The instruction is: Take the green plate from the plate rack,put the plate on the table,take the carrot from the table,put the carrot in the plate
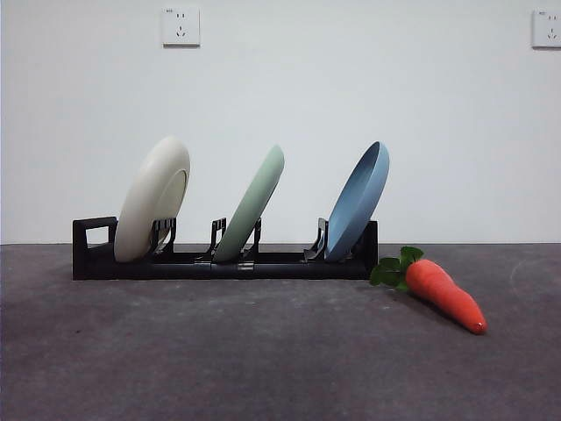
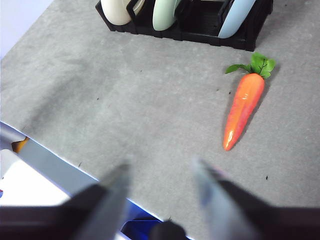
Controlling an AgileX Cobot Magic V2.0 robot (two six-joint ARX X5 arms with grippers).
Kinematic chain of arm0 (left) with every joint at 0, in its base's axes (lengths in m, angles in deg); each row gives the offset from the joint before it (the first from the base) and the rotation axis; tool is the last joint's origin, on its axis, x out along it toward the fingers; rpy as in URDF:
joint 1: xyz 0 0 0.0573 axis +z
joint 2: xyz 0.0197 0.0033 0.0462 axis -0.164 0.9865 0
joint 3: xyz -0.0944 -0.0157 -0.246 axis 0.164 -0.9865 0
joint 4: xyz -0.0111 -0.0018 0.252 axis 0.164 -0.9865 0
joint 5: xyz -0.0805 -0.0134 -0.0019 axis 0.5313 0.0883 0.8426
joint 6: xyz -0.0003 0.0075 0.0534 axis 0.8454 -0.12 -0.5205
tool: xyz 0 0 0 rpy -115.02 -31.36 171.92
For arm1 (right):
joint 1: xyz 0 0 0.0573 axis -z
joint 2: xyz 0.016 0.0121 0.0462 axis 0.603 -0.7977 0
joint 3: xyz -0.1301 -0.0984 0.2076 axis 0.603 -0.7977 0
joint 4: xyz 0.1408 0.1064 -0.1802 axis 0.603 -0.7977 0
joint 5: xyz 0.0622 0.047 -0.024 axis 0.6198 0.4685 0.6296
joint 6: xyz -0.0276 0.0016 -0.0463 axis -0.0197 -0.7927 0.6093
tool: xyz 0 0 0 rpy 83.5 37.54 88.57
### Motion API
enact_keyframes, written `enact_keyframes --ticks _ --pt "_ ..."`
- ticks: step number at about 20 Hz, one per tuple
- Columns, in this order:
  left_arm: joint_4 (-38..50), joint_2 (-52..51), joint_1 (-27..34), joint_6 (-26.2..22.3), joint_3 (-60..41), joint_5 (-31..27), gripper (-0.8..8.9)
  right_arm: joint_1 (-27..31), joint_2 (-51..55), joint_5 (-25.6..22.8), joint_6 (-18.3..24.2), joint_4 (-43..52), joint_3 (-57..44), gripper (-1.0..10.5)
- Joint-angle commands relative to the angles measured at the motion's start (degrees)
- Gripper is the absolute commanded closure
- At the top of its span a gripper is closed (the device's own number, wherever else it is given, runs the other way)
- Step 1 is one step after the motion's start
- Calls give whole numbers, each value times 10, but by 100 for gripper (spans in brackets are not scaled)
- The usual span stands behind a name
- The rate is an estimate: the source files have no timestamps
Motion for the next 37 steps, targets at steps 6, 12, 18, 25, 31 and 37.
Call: enact_keyframes --ticks 6,12,18,25,31,37 --pt "10 8 1 -4 2 3 302 -2 0 0 -6 2 2 226" --pt "98 77 -18 25 2 21 302 -2 0 0 -6 2 2 226" --pt "255 209 -116 54 2 -32 302 -2 -10 0 -5 2 2 226" --pt "356 441 -226 39 92 -180 304 -2 -29 0 -5 2 2 226" --pt "372 650 -269 -12 240 -276 311 -2 -31 0 -5 2 2 226" --pt "404 796 -275 -20 329 -316 312 -2 -37 -1 -5 1 2 226"
